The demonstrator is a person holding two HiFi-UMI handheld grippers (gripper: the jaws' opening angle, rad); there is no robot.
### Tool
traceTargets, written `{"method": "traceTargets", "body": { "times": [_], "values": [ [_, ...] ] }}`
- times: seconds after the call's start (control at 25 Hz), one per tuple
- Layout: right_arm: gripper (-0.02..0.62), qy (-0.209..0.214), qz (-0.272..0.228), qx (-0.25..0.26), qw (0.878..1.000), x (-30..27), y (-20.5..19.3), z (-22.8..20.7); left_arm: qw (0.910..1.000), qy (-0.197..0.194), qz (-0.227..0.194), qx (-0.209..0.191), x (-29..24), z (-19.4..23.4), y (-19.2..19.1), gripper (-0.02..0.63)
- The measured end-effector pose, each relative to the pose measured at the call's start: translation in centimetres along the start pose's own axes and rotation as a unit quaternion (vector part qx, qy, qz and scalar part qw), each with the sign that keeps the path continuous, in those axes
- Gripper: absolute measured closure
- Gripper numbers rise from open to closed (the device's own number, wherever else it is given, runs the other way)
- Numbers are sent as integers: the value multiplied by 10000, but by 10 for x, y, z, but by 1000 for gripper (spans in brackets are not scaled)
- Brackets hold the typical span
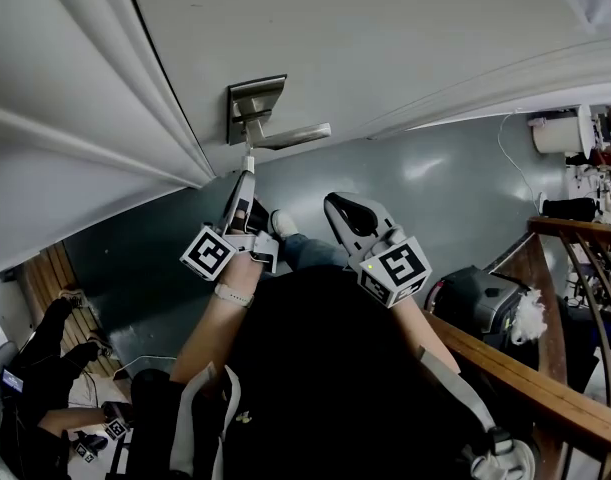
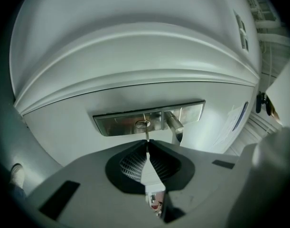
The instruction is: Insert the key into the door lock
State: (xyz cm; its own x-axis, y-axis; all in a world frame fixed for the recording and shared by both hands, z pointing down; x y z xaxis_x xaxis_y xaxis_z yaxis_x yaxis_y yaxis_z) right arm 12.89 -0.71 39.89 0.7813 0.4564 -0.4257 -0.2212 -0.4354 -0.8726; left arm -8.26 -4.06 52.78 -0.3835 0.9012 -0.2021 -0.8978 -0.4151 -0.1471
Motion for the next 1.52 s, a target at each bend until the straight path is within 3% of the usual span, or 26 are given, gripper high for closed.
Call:
{"method": "traceTargets", "body": {
  "times": [0.72, 1.36, 1.52],
  "values": [
    [568, -39, -36, -15, 10000, -1, 3, -5, 9989, 37, -71, 455, -10, -4, -8, 581],
    [568, -88, -52, -42, 9999, -1, 6, -11, 9986, 71, 61, 514, -36, -10, -1, 581],
    [568, -84, -67, -34, 9999, -2, 7, -12, 9995, 15, 133, 301, -38, -11, 3, 581]
  ]
}}
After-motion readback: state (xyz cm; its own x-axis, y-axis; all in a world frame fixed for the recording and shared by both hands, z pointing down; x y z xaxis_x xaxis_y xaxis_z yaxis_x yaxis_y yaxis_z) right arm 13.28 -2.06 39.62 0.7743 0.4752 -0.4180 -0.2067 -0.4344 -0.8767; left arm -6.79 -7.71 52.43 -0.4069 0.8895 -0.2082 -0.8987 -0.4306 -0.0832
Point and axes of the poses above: the fingertips, and each gripper's own axes: x backward along the fingers, z to its left, y out of its top, the point moved 8 cm from there along x, backward along the fingers, and after that the axes turned 15 degrees about y, right-handed, at the moved point
